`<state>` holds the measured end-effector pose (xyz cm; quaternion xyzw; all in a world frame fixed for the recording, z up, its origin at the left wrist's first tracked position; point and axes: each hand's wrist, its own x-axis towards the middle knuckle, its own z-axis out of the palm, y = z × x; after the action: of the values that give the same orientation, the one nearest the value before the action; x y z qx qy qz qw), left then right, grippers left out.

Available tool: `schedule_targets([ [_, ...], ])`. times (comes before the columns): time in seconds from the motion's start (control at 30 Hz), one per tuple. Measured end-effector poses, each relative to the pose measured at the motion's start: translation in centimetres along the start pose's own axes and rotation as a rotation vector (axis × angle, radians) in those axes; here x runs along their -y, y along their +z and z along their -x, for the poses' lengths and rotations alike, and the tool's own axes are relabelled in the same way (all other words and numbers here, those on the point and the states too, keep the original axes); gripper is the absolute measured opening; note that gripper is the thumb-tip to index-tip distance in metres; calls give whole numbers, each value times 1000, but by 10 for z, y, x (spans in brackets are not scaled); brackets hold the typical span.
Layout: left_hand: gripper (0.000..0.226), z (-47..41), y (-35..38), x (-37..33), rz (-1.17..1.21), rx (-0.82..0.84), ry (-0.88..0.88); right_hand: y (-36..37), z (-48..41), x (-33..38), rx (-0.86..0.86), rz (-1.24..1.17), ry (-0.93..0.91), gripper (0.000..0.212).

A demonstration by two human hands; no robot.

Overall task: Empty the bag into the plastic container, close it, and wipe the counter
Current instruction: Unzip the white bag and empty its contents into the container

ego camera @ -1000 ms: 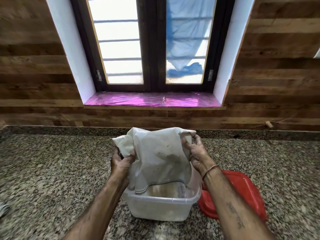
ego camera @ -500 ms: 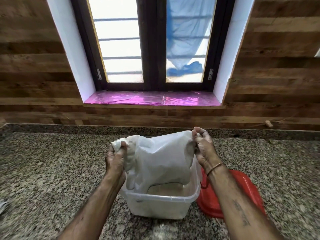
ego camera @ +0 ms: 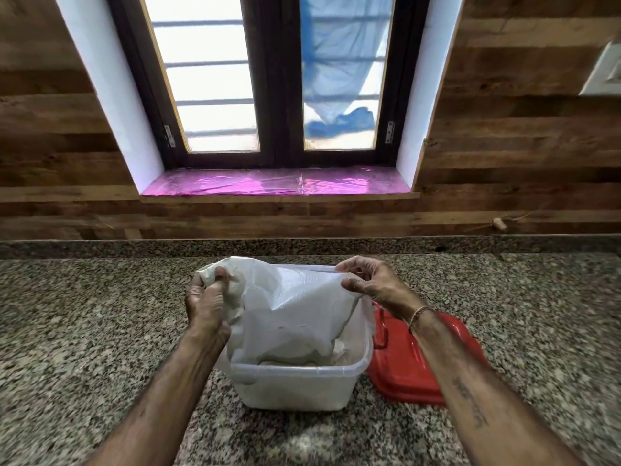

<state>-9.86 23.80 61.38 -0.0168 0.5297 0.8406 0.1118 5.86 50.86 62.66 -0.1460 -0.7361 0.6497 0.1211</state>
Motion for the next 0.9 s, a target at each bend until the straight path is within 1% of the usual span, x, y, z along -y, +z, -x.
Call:
schedule_targets([
  [0.07, 28, 2, -1, -1, 0, 3, -1, 1, 0, 3, -18, 51, 17, 19],
  [0.13, 27, 4, -2, -4, 21, -1, 5, 3, -2, 6, -44, 156, 20, 16],
  [0.23, 30, 5, -3, -5, -2, 15, 9, 8, -5, 8, -88, 317, 2, 8],
  [0.3, 34, 7, -5, -8, -47, 29, 35, 13, -8, 8, -135, 453, -19, 11],
  [0.37, 29, 7, -9, -12, -103, 40, 76, 11, -10, 14, -224, 601, -63, 11],
  [0.4, 24, 5, -13, -16, -132, 47, 100, 7, -13, 19, -267, 639, -81, 12],
  [0.47, 21, 2, -19, -23, -186, 69, 135, -4, -19, 32, -309, 615, -121, 21],
  [0.53, 24, 0, -22, -30, -224, 78, 145, -10, -25, 46, -317, 628, -167, 32],
  [0.6, 26, 1, -21, -36, -282, 73, 170, -11, -29, 57, -318, 681, -191, 29],
  [0.67, 26, 5, -20, -43, -379, 70, 224, -10, -30, 61, -325, 686, -197, 23],
  [0.7, 24, 7, -21, -46, -441, 76, 253, -9, -29, 63, -326, 690, -198, 23],
  [0.77, 15, 13, -18, -54, -558, 68, 288, -7, -29, 66, -310, 701, -210, 25],
  [0.83, 4, 22, -9, -65, -714, 60, 328, -5, -28, 70, -295, 689, -215, 20],
  [0.9, 18, 31, 6, -74, -960, 68, 393, -2, -27, 74, -283, 665, -208, 18],
])
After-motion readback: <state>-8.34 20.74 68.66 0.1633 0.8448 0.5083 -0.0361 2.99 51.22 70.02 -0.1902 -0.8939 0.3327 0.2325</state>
